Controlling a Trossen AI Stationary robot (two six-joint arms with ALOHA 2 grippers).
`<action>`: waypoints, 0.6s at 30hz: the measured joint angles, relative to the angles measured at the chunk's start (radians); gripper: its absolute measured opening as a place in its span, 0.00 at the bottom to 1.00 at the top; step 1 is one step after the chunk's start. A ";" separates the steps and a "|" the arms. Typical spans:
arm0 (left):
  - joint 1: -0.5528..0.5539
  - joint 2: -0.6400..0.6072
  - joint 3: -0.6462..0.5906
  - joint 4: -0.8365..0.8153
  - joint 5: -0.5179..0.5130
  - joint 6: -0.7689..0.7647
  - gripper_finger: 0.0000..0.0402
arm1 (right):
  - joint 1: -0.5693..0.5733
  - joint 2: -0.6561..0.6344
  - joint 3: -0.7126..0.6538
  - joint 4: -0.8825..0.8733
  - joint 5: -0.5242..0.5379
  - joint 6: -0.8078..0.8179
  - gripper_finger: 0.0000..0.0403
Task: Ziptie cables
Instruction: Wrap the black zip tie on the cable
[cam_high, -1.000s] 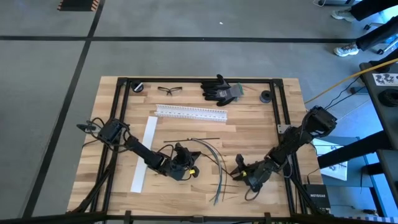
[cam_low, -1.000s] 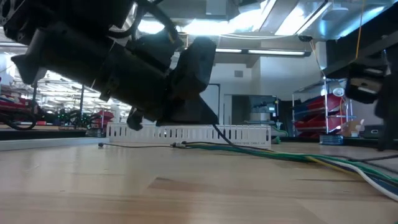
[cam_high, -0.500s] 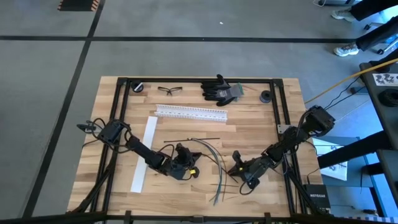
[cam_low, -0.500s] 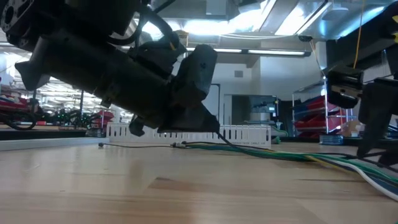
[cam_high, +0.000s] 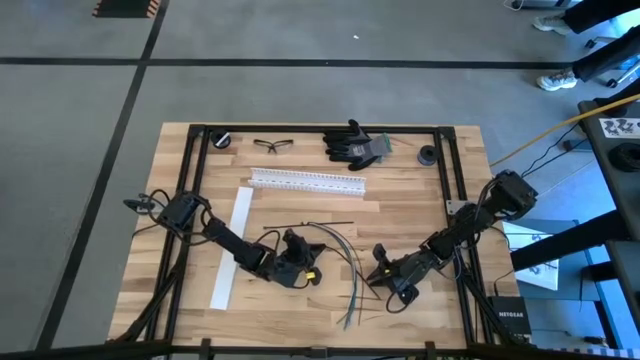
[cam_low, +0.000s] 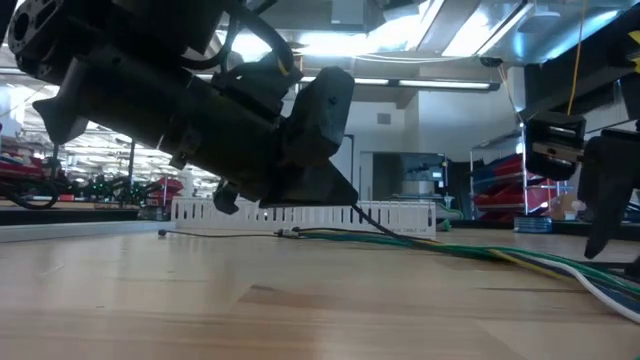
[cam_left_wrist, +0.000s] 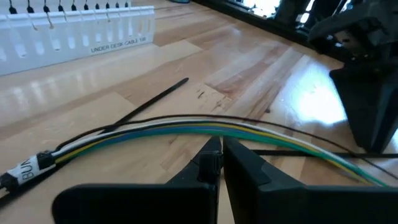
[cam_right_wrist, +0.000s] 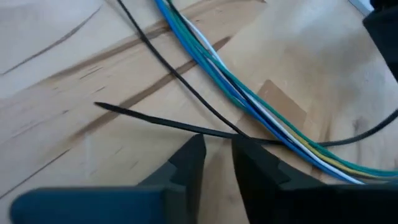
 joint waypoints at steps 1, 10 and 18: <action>-0.001 0.000 0.000 0.007 0.001 0.000 0.00 | 0.000 0.000 0.001 0.002 -0.016 -0.015 0.23; 0.000 0.000 0.000 0.004 0.000 0.000 0.00 | 0.000 0.122 0.122 0.003 -0.070 -0.124 0.31; -0.001 0.000 0.000 0.004 0.002 0.010 0.00 | 0.002 0.128 0.142 -0.031 -0.004 -0.092 0.24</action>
